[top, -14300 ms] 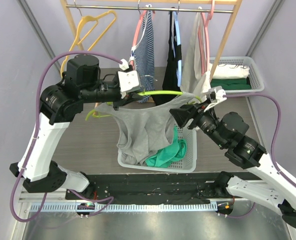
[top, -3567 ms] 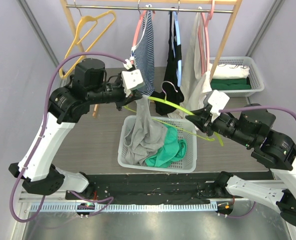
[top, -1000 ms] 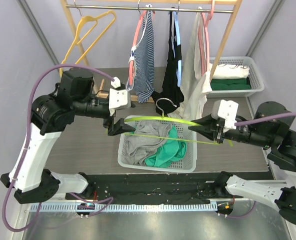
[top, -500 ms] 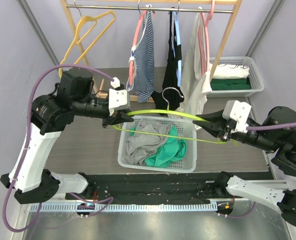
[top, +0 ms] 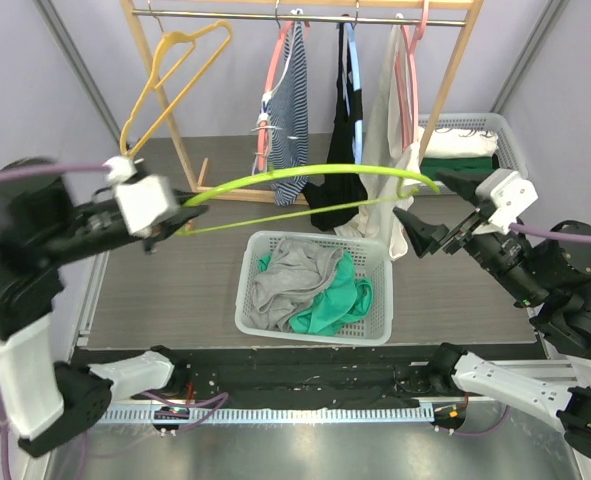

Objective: Remove the tank top from the hanger
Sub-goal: Place the hanger at the clothesline.

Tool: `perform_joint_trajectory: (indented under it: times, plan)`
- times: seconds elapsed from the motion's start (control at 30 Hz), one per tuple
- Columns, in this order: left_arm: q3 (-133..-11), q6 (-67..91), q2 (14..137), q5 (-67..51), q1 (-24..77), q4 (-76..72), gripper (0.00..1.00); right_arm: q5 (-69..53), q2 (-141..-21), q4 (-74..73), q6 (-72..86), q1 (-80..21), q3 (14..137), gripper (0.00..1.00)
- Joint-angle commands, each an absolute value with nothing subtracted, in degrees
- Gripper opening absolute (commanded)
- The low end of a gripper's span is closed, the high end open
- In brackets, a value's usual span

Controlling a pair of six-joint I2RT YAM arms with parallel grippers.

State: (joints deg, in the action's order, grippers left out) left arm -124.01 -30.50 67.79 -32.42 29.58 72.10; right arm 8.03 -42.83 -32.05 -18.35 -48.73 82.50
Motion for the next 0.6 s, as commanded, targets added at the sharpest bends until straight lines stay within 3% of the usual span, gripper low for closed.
perform_joint_trajectory:
  times: [0.0, 0.37, 0.57]
  plan:
    - [-127.4, -30.7, 60.0, -29.4, 25.5, 71.3, 0.0, 18.4, -42.2, -23.0, -16.5, -48.6, 82.7, 0.9]
    - [-114.1, -25.4, 52.3, 6.7, 20.3, 53.0, 0.0, 18.8, -43.4, -22.4, -14.9, -48.6, 83.3, 0.9]
    - [-109.0, -27.6, 53.3, 13.2, 19.6, 49.3, 0.0, 18.0, -43.3, -22.4, -14.2, -48.6, 82.3, 0.9]
